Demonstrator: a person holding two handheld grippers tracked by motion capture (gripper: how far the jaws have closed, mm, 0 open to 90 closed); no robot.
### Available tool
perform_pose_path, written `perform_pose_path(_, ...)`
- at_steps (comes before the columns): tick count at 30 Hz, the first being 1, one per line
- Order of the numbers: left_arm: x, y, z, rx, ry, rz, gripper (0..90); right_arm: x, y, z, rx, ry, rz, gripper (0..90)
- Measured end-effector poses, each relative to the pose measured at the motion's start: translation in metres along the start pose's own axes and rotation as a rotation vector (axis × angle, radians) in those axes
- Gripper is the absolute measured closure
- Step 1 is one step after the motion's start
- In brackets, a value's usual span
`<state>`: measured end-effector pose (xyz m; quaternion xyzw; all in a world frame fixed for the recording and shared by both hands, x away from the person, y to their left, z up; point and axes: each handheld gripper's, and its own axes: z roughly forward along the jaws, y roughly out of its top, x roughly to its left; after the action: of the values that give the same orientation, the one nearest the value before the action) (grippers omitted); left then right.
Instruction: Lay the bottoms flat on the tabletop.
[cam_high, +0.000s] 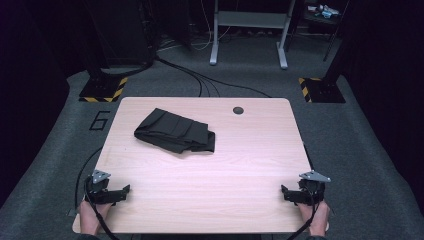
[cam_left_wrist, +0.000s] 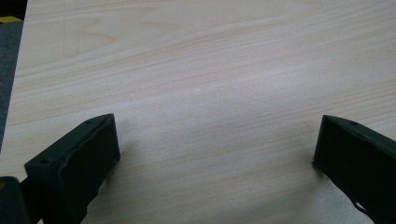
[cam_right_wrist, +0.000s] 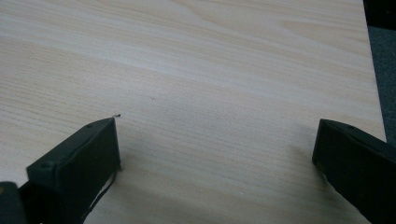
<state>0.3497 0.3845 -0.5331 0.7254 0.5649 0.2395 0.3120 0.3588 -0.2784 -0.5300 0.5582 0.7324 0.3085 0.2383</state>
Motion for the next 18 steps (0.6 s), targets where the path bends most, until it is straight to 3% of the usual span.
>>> perform_pose_path(14, 0.0018, 0.0008, 0.0005, -0.006, -0.012, -0.006, 0.0, 0.0018, 0.0010, -0.0013, -0.006, -0.007, -0.006, 0.1)
perform_pose_path(15, 0.0026, 0.0016, 0.0007, -0.007, -0.019, -0.012, 0.0, 0.0021, 0.0017, -0.0022, -0.014, 0.005, -0.006, 0.1)
perform_pose_path(16, 0.0039, 0.0042, 0.0007, -0.001, -0.027, -0.014, 0.0, 0.0026, 0.0019, -0.0048, -0.054, 0.036, 0.033, 0.1)
perform_pose_path(17, 0.0039, 0.0042, 0.0007, -0.001, -0.027, -0.014, 0.0, 0.0026, 0.0019, -0.0048, -0.054, 0.036, 0.033, 0.1)
perform_pose_path(18, 0.0046, 0.0084, 0.0007, -0.006, -0.034, -0.017, 0.0, 0.0046, 0.0053, -0.0032, -0.047, 0.039, 0.003, 0.0)
